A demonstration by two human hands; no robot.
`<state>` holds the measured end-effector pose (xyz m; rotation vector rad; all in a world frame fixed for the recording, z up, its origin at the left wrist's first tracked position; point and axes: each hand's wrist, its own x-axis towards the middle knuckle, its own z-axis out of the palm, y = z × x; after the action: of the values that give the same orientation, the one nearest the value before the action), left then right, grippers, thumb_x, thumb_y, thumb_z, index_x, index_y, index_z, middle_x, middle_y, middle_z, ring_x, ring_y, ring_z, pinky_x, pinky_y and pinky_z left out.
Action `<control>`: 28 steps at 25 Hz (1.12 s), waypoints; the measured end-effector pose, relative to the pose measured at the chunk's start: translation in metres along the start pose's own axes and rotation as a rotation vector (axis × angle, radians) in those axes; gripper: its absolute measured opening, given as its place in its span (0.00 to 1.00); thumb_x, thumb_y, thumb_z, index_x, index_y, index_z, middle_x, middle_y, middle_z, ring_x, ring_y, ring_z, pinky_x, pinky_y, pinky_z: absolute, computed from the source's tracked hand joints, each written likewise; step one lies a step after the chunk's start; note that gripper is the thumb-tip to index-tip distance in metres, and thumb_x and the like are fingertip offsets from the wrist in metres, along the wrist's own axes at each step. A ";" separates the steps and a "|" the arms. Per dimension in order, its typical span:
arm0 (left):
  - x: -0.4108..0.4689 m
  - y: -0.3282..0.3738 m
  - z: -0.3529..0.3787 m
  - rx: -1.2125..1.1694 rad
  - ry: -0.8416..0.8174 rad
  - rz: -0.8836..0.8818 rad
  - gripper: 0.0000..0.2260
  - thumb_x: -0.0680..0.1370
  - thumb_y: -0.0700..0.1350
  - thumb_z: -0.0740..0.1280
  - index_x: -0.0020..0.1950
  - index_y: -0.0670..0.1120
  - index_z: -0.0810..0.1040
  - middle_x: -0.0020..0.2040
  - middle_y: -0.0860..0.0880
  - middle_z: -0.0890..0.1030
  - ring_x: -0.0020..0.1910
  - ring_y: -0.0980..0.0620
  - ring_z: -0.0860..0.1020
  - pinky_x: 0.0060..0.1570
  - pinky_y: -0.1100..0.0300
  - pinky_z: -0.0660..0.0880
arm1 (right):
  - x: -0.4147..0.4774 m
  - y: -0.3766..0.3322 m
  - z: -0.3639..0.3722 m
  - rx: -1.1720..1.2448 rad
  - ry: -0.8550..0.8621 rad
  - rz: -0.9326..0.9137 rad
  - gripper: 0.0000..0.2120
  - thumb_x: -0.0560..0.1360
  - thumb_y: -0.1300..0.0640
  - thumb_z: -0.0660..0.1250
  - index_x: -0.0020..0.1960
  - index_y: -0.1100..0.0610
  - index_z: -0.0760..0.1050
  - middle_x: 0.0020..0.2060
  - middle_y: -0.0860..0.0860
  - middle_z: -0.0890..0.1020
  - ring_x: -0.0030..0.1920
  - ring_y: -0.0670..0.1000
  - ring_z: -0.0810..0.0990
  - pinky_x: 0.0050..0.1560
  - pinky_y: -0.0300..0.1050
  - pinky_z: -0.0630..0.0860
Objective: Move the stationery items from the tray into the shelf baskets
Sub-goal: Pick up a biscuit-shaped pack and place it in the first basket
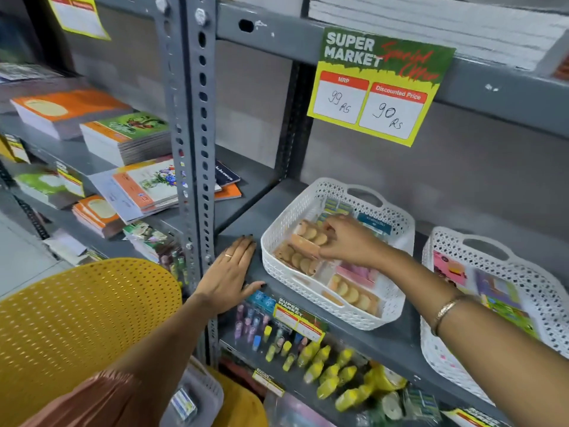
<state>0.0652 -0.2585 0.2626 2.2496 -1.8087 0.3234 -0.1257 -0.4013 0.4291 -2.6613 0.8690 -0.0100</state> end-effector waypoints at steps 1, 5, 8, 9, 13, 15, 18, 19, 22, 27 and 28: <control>0.003 0.000 0.002 -0.002 -0.003 0.011 0.38 0.77 0.66 0.49 0.70 0.35 0.66 0.69 0.38 0.69 0.68 0.41 0.67 0.65 0.47 0.62 | -0.005 0.012 0.005 -0.008 -0.038 0.024 0.19 0.59 0.40 0.64 0.38 0.54 0.65 0.37 0.50 0.70 0.41 0.51 0.69 0.36 0.45 0.63; 0.006 0.000 0.000 0.003 -0.018 0.039 0.39 0.77 0.67 0.44 0.66 0.36 0.72 0.64 0.38 0.75 0.62 0.41 0.74 0.61 0.46 0.68 | -0.028 0.043 0.020 -0.058 -0.157 0.091 0.16 0.67 0.53 0.70 0.47 0.53 0.65 0.44 0.52 0.71 0.47 0.55 0.72 0.39 0.45 0.67; 0.006 0.001 0.002 0.022 -0.025 0.037 0.39 0.76 0.69 0.47 0.66 0.37 0.72 0.64 0.39 0.75 0.62 0.42 0.73 0.62 0.46 0.66 | -0.045 0.049 0.025 -0.044 -0.210 0.092 0.25 0.67 0.45 0.67 0.58 0.54 0.64 0.41 0.45 0.71 0.48 0.53 0.72 0.40 0.43 0.70; 0.007 0.002 0.003 0.032 -0.027 0.033 0.39 0.75 0.69 0.48 0.66 0.37 0.72 0.64 0.39 0.75 0.63 0.42 0.73 0.63 0.47 0.64 | -0.048 0.050 0.028 -0.068 -0.214 0.084 0.30 0.66 0.42 0.66 0.62 0.56 0.63 0.44 0.46 0.73 0.50 0.52 0.72 0.42 0.43 0.72; 0.007 0.002 0.002 0.044 -0.047 0.025 0.38 0.75 0.69 0.50 0.67 0.38 0.71 0.65 0.39 0.74 0.64 0.42 0.71 0.65 0.47 0.60 | -0.051 0.050 0.037 -0.142 -0.191 0.095 0.33 0.72 0.44 0.66 0.69 0.59 0.59 0.68 0.57 0.68 0.68 0.56 0.66 0.66 0.50 0.68; 0.007 0.002 0.002 0.044 -0.055 0.026 0.38 0.75 0.69 0.50 0.68 0.38 0.70 0.66 0.39 0.73 0.65 0.42 0.70 0.66 0.48 0.59 | -0.051 0.049 0.038 -0.164 -0.190 0.100 0.31 0.72 0.44 0.65 0.69 0.58 0.60 0.69 0.57 0.67 0.69 0.56 0.65 0.67 0.50 0.68; 0.006 0.002 0.002 0.041 -0.059 0.024 0.38 0.75 0.69 0.50 0.69 0.38 0.69 0.67 0.40 0.72 0.67 0.43 0.69 0.67 0.49 0.55 | -0.053 0.051 0.037 -0.198 -0.179 0.142 0.29 0.72 0.40 0.62 0.64 0.59 0.63 0.64 0.57 0.70 0.64 0.56 0.68 0.62 0.52 0.71; 0.006 0.002 0.002 0.038 -0.062 0.024 0.39 0.75 0.69 0.49 0.69 0.38 0.68 0.68 0.40 0.71 0.67 0.43 0.68 0.67 0.50 0.54 | -0.054 0.053 0.037 -0.201 -0.183 0.155 0.29 0.71 0.39 0.62 0.62 0.59 0.64 0.63 0.57 0.71 0.63 0.56 0.69 0.62 0.52 0.71; 0.007 0.001 0.004 0.015 -0.065 0.015 0.40 0.75 0.70 0.46 0.70 0.39 0.68 0.68 0.40 0.71 0.67 0.43 0.67 0.68 0.49 0.56 | -0.055 0.057 0.039 -0.190 -0.194 0.154 0.29 0.71 0.39 0.62 0.61 0.59 0.64 0.62 0.57 0.71 0.62 0.57 0.70 0.61 0.54 0.72; 0.005 0.002 0.003 -0.028 -0.060 0.010 0.42 0.75 0.70 0.43 0.69 0.38 0.69 0.67 0.39 0.72 0.66 0.42 0.69 0.66 0.47 0.60 | -0.054 0.061 0.046 -0.225 -0.138 0.123 0.26 0.71 0.42 0.65 0.61 0.56 0.64 0.60 0.56 0.75 0.59 0.57 0.74 0.53 0.53 0.76; 0.005 0.001 0.004 -0.043 -0.054 0.015 0.41 0.75 0.70 0.44 0.68 0.38 0.69 0.67 0.39 0.72 0.66 0.42 0.69 0.66 0.47 0.60 | -0.054 0.060 0.046 -0.235 -0.132 0.121 0.26 0.72 0.43 0.65 0.61 0.57 0.64 0.60 0.56 0.75 0.59 0.57 0.74 0.53 0.53 0.76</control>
<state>0.0650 -0.2650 0.2608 2.2376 -1.8417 0.2270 -0.1989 -0.4015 0.3716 -2.7782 1.0425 0.3126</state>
